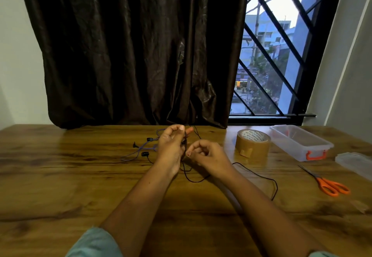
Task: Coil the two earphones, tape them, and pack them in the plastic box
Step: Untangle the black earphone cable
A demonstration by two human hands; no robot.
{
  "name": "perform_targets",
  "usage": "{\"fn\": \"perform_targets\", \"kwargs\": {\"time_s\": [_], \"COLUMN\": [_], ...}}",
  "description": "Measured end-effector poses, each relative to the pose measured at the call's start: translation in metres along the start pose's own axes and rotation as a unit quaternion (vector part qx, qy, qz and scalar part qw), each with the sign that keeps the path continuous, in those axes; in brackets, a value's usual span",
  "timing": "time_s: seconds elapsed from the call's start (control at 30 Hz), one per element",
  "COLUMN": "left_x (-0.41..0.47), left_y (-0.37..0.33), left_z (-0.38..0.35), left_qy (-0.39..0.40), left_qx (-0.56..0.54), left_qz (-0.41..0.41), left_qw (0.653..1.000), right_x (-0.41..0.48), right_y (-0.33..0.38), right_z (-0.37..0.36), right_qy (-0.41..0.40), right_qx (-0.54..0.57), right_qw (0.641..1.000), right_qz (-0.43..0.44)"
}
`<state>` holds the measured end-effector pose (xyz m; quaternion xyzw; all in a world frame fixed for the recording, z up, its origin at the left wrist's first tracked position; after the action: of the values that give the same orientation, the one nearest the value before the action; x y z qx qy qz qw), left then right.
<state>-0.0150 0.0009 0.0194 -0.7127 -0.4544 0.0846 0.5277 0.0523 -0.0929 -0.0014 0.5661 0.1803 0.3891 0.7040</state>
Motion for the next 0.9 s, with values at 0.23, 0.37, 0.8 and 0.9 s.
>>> {"fn": "perform_targets", "kwargs": {"time_s": [0.23, 0.37, 0.8, 0.9], "left_x": [-0.001, -0.001, 0.006, 0.014], "left_y": [0.004, 0.005, -0.006, -0.009], "left_z": [-0.007, -0.006, 0.014, 0.032], "left_qy": [0.024, 0.049, -0.033, -0.086], "left_qx": [0.007, -0.004, 0.12, 0.158], "left_qz": [0.012, 0.02, -0.036, -0.025], "left_qw": [1.0, 0.999, 0.992, 0.983], "right_x": [0.0, 0.001, 0.007, 0.004], "right_y": [-0.002, 0.0, 0.008, 0.011], "right_z": [-0.001, 0.003, 0.043, 0.071], "right_qy": [-0.016, -0.022, -0.087, -0.105], "right_qx": [-0.026, 0.011, 0.363, 0.469], "right_qw": [0.999, 1.0, 0.925, 0.875], "right_qz": [-0.016, -0.019, -0.073, -0.055]}}
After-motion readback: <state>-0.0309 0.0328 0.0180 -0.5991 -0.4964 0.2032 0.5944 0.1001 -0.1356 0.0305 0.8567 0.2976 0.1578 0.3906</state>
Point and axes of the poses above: each hand's wrist, its own x-axis towards the middle knuckle, its own z-axis out of the back of the hand, y = z × x, the point moved 3 cm from there along x, towards the middle knuckle, and after that the axes turned 12 degrees about -z, right-handed, at the moved point
